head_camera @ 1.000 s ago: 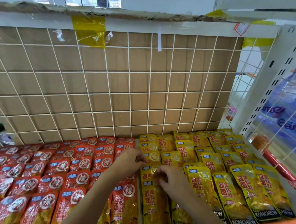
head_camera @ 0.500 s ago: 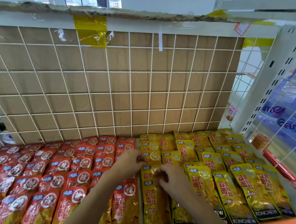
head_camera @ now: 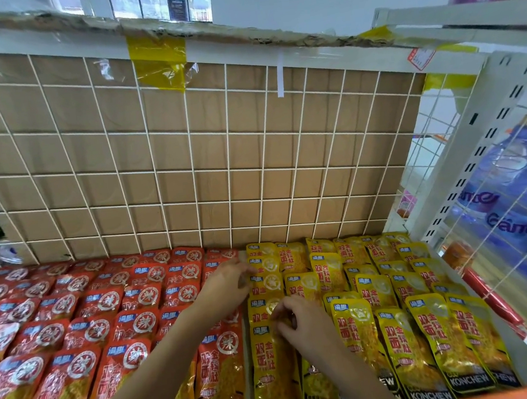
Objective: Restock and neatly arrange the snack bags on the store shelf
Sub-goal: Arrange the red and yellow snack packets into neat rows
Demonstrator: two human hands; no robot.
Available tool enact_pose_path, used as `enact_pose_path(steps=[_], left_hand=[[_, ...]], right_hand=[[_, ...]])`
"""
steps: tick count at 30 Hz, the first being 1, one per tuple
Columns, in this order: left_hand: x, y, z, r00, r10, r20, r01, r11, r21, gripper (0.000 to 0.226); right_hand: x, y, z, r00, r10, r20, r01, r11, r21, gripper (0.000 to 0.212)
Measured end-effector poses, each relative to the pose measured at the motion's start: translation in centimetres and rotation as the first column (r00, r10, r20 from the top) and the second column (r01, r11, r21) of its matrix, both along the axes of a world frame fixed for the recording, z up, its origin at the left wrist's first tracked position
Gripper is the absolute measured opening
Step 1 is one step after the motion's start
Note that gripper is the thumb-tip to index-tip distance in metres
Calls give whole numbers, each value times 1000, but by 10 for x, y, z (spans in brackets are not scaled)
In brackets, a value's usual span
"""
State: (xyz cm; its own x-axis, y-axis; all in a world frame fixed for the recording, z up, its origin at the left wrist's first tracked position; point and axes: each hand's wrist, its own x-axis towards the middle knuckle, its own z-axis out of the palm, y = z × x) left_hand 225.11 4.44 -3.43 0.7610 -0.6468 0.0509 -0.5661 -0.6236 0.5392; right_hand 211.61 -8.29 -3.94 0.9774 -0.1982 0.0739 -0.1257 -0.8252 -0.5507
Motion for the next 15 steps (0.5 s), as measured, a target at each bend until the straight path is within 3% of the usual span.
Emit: enact_pose_path(steps=[15], left_hand=[[-1,1,2,999,1,-35,0,999,35,36]], right_hand=[[1,1,0,1000,3,-12,-3,1000,-1,11]])
